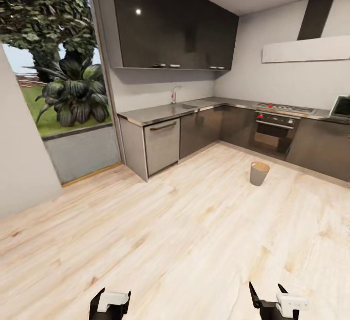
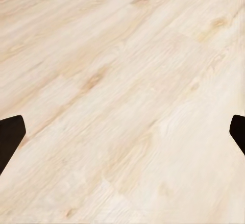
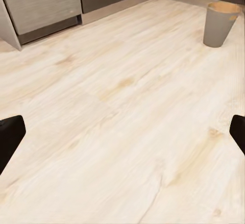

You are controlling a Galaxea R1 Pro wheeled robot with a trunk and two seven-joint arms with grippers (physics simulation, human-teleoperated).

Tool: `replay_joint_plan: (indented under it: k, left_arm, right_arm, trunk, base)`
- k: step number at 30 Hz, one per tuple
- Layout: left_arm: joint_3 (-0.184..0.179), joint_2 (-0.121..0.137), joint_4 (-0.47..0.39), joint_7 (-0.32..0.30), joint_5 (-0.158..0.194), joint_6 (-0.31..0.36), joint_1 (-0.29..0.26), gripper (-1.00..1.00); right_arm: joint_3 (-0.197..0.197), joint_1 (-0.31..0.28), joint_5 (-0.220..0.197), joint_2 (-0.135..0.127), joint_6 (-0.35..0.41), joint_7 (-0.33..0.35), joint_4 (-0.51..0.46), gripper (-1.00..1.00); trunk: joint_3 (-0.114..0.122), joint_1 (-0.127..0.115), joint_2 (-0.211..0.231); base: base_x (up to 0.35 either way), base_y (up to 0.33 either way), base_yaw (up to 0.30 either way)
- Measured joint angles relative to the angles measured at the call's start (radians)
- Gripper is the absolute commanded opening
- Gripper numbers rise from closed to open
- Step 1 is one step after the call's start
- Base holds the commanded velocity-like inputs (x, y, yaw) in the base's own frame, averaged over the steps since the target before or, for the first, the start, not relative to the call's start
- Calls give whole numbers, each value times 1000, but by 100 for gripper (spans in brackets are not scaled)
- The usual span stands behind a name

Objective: Put the three can of soda from the living room inside the tash can in the kitchen.

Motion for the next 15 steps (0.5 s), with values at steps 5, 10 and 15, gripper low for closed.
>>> replay_joint_plan:
  k: [5, 10, 15]
  left_arm:
    - [0, 0, 0, 0, 0, 0, 0, 100]
    - [0, 0, 0, 0, 0, 0, -1, 100]
    - [0, 0, 0, 0, -1, 0, -1, 100]
  right_arm:
    - [-1, 0, 0, 0, 1, 0, 0, 100]
    - [-1, -1, 0, 0, 0, 0, 0, 100]
    - [-1, -1, 1, 0, 0, 0, 0, 100]
  trunk:
    - [0, 0, 0]
    - [0, 0, 0]
    - [0, 0, 0]
  base:
    - [324, 81, -247]
    - [324, 67, -247]
    - [324, 21, -247]
